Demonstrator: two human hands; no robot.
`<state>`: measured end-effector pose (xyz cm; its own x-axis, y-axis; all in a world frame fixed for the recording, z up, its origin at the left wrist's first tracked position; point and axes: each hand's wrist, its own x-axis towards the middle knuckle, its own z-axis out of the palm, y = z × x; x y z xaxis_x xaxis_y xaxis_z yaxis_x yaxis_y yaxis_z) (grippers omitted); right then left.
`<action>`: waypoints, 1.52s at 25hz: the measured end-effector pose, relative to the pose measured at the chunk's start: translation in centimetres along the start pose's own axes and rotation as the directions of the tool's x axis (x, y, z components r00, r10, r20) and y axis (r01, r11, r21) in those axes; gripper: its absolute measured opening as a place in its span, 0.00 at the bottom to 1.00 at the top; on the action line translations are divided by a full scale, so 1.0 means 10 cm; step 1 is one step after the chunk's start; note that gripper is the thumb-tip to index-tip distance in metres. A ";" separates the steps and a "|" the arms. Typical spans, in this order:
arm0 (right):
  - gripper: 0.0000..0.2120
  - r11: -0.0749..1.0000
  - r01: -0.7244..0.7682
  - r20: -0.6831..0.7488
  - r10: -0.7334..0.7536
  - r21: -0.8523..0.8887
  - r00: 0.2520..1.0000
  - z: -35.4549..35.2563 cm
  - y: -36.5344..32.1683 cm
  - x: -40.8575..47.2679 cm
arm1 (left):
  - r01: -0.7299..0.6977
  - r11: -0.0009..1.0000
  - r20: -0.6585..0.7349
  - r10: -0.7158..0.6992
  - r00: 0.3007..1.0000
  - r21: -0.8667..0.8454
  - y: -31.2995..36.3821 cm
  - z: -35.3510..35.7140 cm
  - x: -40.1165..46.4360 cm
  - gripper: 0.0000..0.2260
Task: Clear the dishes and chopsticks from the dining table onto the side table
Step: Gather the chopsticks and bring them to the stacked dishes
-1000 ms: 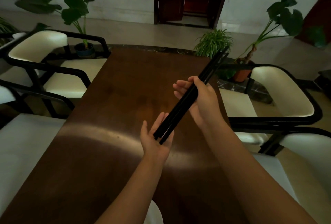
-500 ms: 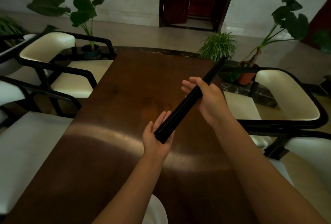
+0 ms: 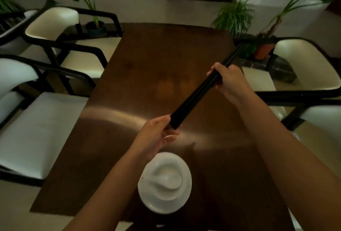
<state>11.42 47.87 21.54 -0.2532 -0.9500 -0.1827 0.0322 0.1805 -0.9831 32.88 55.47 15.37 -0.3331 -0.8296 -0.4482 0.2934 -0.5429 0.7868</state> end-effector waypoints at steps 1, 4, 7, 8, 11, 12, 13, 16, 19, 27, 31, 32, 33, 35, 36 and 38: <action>0.09 1.000 -0.022 0.012 0.022 0.012 1.000 0.01 0.09 -0.14 | 0.045 0.998 0.013 -0.045 0.999 -0.033 -0.09 -0.03 -0.15 0.12; 0.09 0.995 -0.084 0.036 0.082 0.062 0.996 -0.02 0.37 -0.54 | 0.189 0.974 0.065 -0.182 0.981 -0.122 -0.46 -0.08 -0.53 0.13; 0.09 0.984 -0.172 0.065 0.168 0.056 0.984 -0.08 0.70 -0.94 | 0.244 0.954 0.007 -0.247 0.969 -0.174 -0.91 -0.10 -0.89 0.12; 0.09 0.977 -0.208 0.070 0.204 0.051 0.976 -0.12 0.84 -1.06 | 0.251 0.951 -0.016 -0.258 0.966 -0.183 -1.06 -0.12 -0.99 0.11; 0.10 0.948 -0.317 0.078 0.314 0.030 0.946 -0.25 1.34 -1.39 | 0.300 0.928 -0.108 -0.329 0.938 -0.221 -1.51 -0.14 -1.24 0.10; 0.10 0.934 -0.357 0.081 0.354 0.027 0.932 -0.29 1.51 -1.48 | 0.315 0.909 -0.145 -0.362 0.921 -0.271 -1.63 -0.13 -1.30 0.10; 0.09 0.916 -0.400 0.073 0.397 0.031 0.915 -0.32 1.67 -1.56 | 0.331 0.885 -0.167 -0.400 0.901 -0.328 -1.73 -0.14 -1.35 0.09; 0.08 0.848 -0.527 0.062 0.524 0.061 0.850 -0.35 2.05 -1.72 | 0.341 0.849 -0.237 -0.457 0.858 -0.403 -1.92 -0.20 -1.44 0.10; 0.08 0.780 -0.620 0.081 0.615 0.085 0.785 -0.22 2.29 -1.70 | 0.286 0.846 -0.340 -0.459 0.821 -0.451 -1.95 -0.37 -1.40 0.09; 0.10 0.786 -0.594 -0.025 0.599 -0.171 0.800 0.16 2.61 -1.55 | 0.308 0.791 -0.372 -0.542 0.754 -0.528 -1.94 -0.73 -1.23 0.07; 0.14 0.770 -0.506 -0.055 0.529 -0.389 0.847 0.17 2.60 -1.54 | 0.317 0.778 -0.372 -0.561 0.740 -0.543 -1.94 -0.80 -1.20 0.06; 0.14 0.776 -0.502 -0.049 0.525 -0.382 0.849 0.17 2.62 -1.56 | 0.325 0.773 -0.367 -0.568 0.737 -0.544 -1.95 -0.82 -1.20 0.06; 0.15 0.788 -0.501 -0.041 0.523 -0.359 0.851 0.17 2.63 -1.57 | 0.334 0.770 -0.363 -0.574 0.734 -0.543 -1.95 -0.83 -1.19 0.06; 0.13 0.819 -0.514 -0.014 0.528 -0.254 0.849 0.18 2.66 -1.60 | 0.347 0.764 -0.348 -0.582 0.735 -0.545 -1.95 -0.85 -1.20 0.07; 0.11 0.830 -0.525 0.005 0.535 -0.187 0.845 0.18 2.67 -1.62 | 0.348 0.758 -0.339 -0.585 0.737 -0.552 -1.95 -0.85 -1.20 0.07; 0.09 0.838 -0.531 0.028 0.538 -0.128 0.842 0.16 2.69 -1.65 | 0.342 0.749 -0.327 -0.586 0.741 -0.568 -1.95 -0.87 -1.21 0.08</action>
<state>18.02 67.97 -1.87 -0.1684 -0.7103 -0.6835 0.0378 0.6882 -0.7245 38.95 75.03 1.76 -0.1258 -0.3392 -0.9323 0.6149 -0.7641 0.1951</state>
